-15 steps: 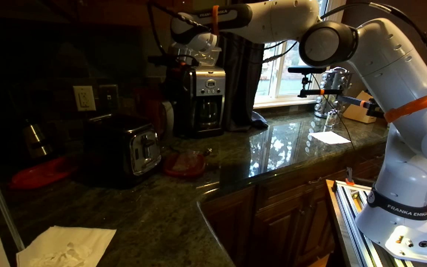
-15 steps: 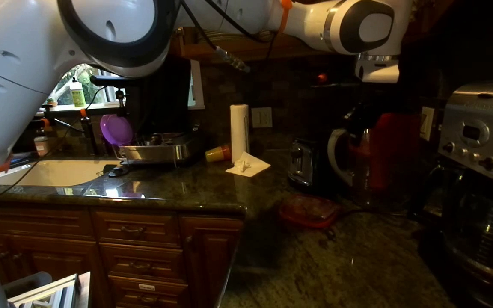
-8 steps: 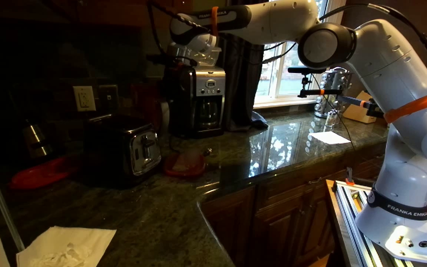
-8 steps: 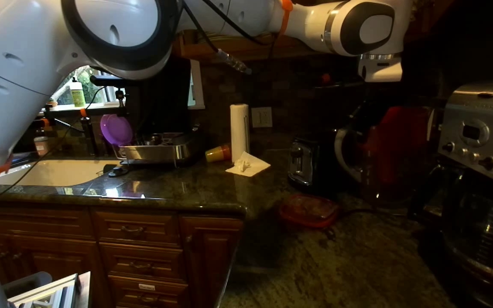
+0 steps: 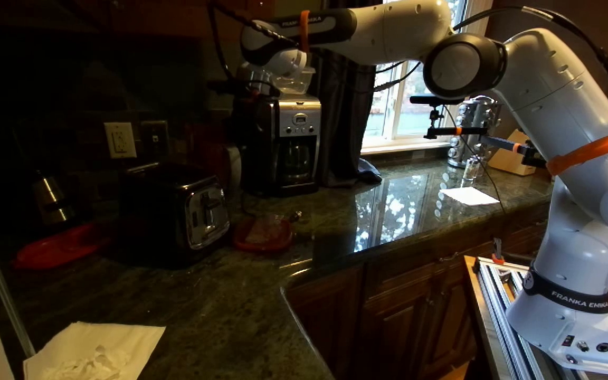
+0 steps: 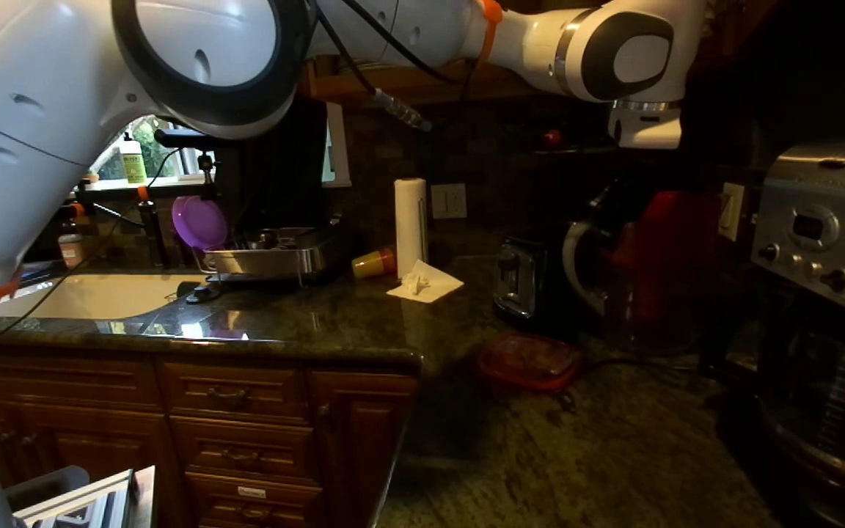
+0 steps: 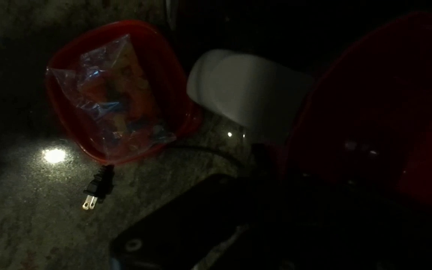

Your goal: Move the jug to the right.

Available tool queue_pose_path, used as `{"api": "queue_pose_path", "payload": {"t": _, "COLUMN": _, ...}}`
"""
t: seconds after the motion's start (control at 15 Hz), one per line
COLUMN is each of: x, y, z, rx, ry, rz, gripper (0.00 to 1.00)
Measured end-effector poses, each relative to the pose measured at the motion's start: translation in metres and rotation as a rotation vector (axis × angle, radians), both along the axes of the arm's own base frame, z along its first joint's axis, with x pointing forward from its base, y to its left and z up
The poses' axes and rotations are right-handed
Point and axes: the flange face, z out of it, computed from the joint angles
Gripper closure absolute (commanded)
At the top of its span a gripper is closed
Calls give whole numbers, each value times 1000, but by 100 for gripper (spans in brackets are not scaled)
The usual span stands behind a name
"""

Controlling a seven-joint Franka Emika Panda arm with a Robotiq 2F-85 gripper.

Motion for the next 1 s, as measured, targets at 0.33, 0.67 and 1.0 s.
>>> {"api": "queue_pose_path", "payload": {"t": 0.33, "x": -2, "y": 0, "z": -1, "rx": 14, "ry": 26, "rz": -7, "gripper": 60}}
{"api": "queue_pose_path", "payload": {"t": 0.67, "x": 0, "y": 5, "z": 32, "rx": 16, "ry": -39, "rz": 0, "gripper": 24}}
{"api": "queue_pose_path", "payload": {"t": 1.0, "x": -21, "y": 31, "z": 105, "rx": -49, "ry": -79, "rz": 56, "gripper": 0}}
